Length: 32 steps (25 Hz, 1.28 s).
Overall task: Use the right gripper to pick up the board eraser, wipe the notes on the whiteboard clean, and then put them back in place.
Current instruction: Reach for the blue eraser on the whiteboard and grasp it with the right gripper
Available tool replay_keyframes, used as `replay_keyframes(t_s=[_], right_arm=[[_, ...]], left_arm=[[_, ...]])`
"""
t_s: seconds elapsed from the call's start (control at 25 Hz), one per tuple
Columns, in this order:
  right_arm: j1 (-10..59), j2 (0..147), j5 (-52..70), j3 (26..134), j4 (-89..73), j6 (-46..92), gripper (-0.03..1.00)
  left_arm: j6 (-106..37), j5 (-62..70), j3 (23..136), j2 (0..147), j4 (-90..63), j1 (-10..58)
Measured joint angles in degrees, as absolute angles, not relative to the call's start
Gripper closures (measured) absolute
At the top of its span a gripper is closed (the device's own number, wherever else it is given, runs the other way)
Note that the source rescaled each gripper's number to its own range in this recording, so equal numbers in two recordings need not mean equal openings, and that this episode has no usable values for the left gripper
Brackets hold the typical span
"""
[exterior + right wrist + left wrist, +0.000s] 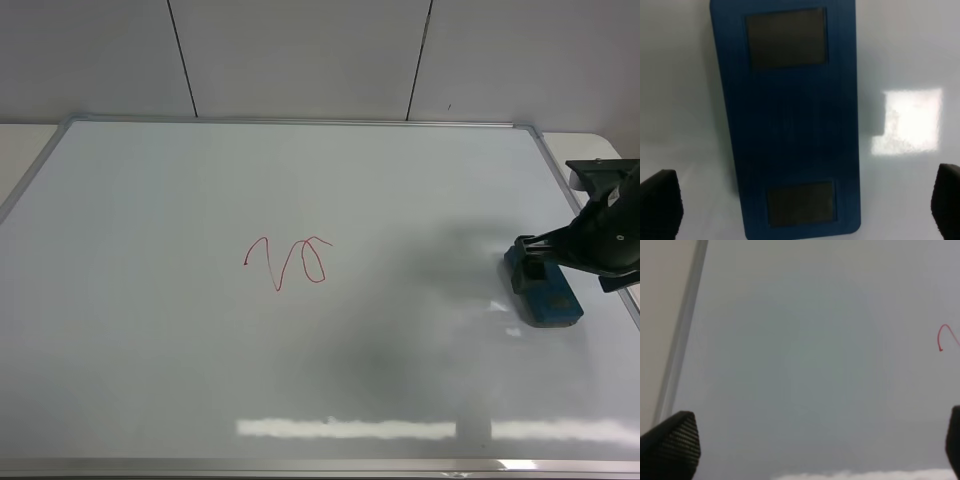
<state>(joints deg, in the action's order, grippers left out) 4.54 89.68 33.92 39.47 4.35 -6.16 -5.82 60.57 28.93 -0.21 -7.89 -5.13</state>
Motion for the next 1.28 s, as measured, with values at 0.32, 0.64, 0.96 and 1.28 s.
replay_keyframes(t_s=[0.32, 0.64, 0.96, 1.28], right_arm=[[4.54, 89.94, 30.28, 39.47, 6.33, -5.43, -0.03], [4.54, 94.28, 28.72, 39.51, 6.73, -5.43, -0.03], [4.54, 94.58, 26.91, 39.51, 6.79, -5.43, -0.03], [4.54, 94.58, 29.79, 39.51, 6.78, -6.26, 0.93]], left_arm=[[-5.82, 60.57, 28.93, -0.21, -7.89, -5.13], [-5.82, 60.57, 28.93, -0.21, -7.89, -5.13], [-5.82, 60.57, 28.93, -0.21, -7.89, -5.13], [-5.82, 60.57, 28.93, -0.21, -7.89, -5.13]])
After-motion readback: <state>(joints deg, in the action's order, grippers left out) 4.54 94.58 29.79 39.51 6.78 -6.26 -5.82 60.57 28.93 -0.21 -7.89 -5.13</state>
